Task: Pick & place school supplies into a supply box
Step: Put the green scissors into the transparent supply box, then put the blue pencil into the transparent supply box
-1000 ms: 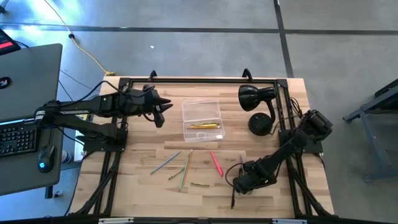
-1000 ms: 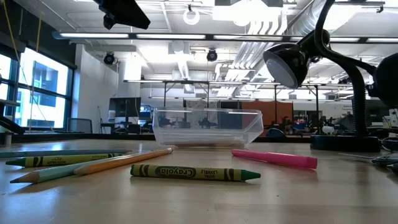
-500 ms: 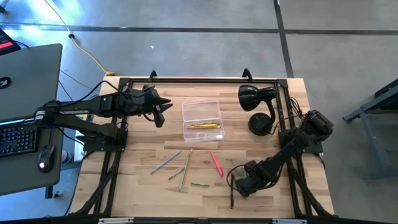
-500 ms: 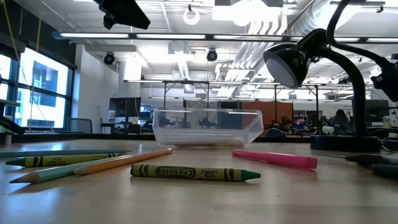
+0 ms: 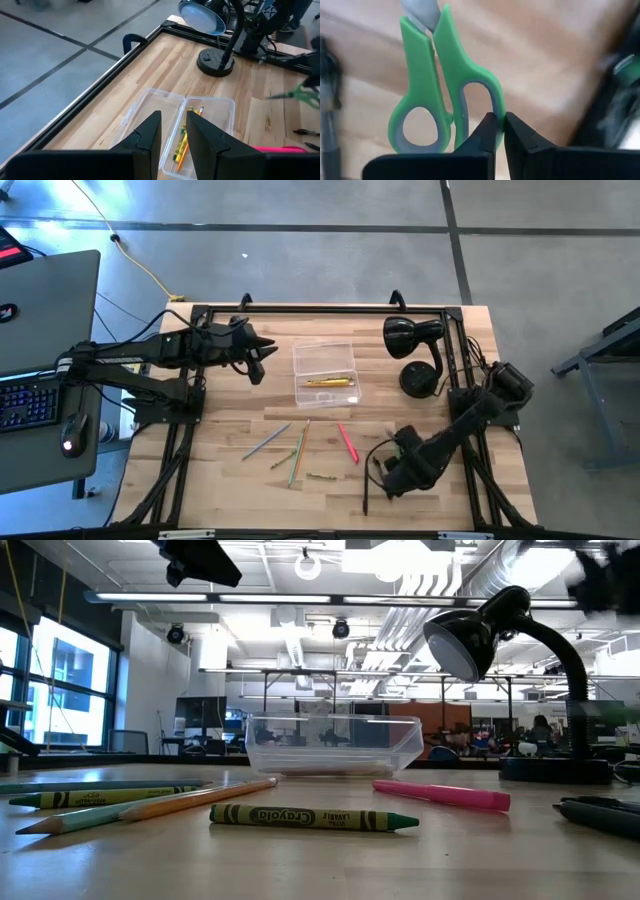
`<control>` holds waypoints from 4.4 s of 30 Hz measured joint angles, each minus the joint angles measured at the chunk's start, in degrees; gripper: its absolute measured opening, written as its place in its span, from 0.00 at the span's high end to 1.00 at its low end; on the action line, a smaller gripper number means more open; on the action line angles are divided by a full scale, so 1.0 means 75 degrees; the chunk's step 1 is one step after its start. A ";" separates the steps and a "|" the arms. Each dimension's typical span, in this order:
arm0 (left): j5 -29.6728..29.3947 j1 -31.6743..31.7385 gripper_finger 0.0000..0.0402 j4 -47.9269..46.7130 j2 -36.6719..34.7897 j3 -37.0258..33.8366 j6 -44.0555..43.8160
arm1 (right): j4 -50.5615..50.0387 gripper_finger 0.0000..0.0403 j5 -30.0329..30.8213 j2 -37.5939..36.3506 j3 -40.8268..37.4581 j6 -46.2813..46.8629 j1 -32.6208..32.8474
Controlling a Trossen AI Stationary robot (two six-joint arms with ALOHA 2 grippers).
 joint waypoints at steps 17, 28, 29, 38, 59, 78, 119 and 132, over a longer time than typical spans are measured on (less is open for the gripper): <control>0.0128 -0.0003 0.70 0.0830 -0.0631 0.0000 0.0326 | -0.0952 1.00 0.2955 -0.0023 0.2310 -0.7340 -0.3249; 0.0128 -0.0003 0.70 0.0534 -0.1379 0.0003 0.0344 | 0.1999 1.00 0.2518 -0.0029 0.2356 -1.2144 -0.5774; 0.0125 -0.0003 0.70 0.0481 -0.1384 0.0003 0.0344 | 0.2239 1.00 0.2318 -0.0027 0.2356 -1.2319 -0.5929; 0.0081 -0.0003 0.70 0.0104 -0.1360 0.0003 0.0344 | 0.2523 1.00 0.1474 0.0673 0.2356 -1.2658 -0.6350; -0.0006 -0.0003 0.70 -0.0218 -0.1358 0.0003 0.0350 | 0.2204 1.00 0.1249 0.1243 0.2347 -1.2023 -0.6195; -0.0003 -0.0003 0.70 -0.0244 -0.1355 0.0003 0.0344 | 0.2280 1.00 0.0588 0.1862 0.2342 -1.1571 -0.5890; 0.0070 -0.0003 0.70 -0.1043 -0.1152 0.0003 0.0005 | 0.1198 0.72 0.0656 0.1859 0.3502 -1.1525 -0.5442; 0.3083 -0.0711 0.70 -0.3082 -0.0522 -0.1265 -0.1157 | 0.0023 0.72 0.0527 0.1853 0.3782 -0.9341 -0.3730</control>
